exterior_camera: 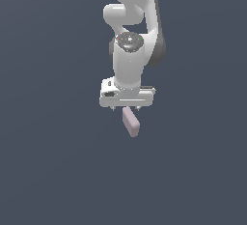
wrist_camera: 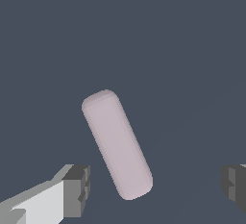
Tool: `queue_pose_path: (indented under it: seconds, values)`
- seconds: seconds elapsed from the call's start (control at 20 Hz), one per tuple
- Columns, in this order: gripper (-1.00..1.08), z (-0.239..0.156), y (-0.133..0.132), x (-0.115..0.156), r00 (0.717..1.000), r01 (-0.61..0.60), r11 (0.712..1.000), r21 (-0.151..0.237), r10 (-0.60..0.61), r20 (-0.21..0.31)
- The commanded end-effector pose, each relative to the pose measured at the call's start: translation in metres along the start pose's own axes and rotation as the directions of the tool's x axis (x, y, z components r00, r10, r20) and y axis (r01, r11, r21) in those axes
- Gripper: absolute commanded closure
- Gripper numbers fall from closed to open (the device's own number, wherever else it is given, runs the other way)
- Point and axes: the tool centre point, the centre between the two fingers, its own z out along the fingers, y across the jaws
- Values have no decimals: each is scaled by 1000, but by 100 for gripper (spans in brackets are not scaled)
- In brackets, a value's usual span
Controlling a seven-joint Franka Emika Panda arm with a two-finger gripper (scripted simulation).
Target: Pick up the object and move it to a goal position.
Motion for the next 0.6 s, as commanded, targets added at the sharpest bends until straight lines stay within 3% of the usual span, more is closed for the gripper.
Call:
queue_pose_path:
  seconds: [0.0,0.55]
  values:
    - [-92,0,0,0,1000,0,1000,0,0,0]
    - [-92,1,6,-2,999,-16,1000,5,16,31]
